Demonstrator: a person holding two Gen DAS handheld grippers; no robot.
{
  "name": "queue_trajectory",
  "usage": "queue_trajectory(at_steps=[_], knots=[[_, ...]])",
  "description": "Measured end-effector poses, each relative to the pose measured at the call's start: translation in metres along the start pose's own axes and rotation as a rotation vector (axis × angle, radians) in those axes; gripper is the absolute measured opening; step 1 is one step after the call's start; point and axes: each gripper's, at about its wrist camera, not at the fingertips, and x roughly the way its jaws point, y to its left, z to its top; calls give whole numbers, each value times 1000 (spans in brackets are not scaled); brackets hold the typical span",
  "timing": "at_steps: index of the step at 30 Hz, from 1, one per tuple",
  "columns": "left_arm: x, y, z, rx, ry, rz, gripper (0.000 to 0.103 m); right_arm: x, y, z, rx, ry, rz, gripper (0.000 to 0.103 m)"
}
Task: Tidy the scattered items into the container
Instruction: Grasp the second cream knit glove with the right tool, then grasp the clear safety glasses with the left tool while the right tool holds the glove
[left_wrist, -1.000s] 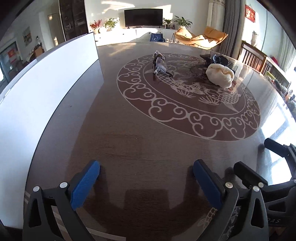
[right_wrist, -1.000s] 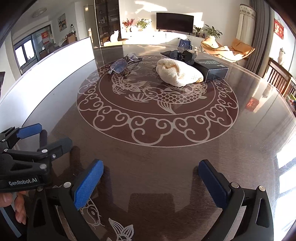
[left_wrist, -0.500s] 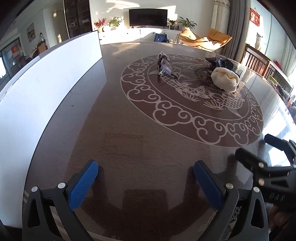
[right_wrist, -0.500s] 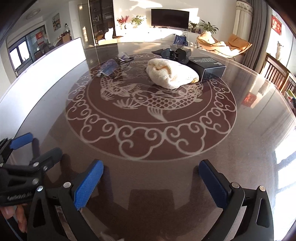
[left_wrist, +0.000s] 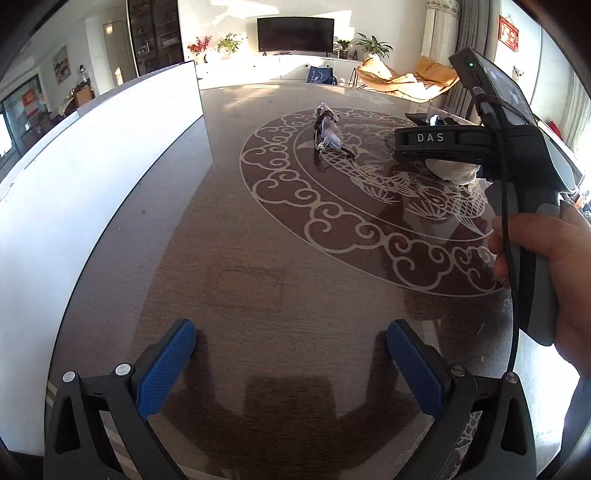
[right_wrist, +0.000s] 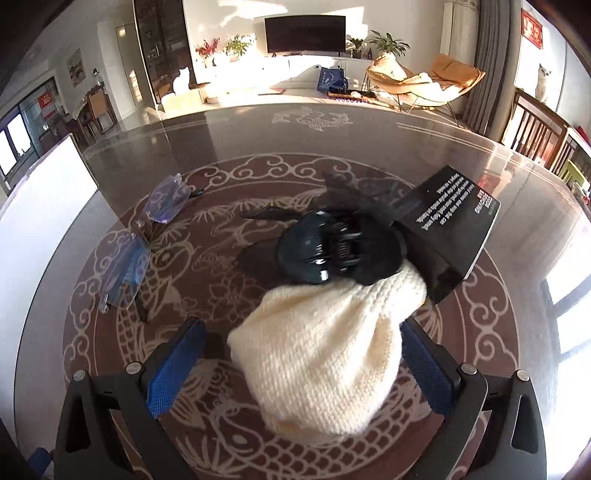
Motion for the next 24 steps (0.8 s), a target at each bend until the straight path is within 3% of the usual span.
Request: queue_trajectory(at_steps=[1, 3, 9, 13, 19, 24], knots=[[0, 0, 0, 0, 0, 0, 103, -3, -4, 0, -3, -17, -11, 61], [0, 0, 0, 0, 0, 0, 103, -10, -18, -4, 7, -32, 40, 51], [-1, 0, -2, 8, -5, -6, 103, -50, -47, -60, -151, -23, 73, 51], [5, -6, 6, 30, -3, -20, 103, -84, -77, -108, -146, -22, 88, 52], [53, -25, 76, 121, -2, -83, 103, -92, -84, -120, -132, -21, 75, 58], [95, -32, 140, 116, -2, -79, 103, -87, -81, -111, -129, -17, 78, 62]])
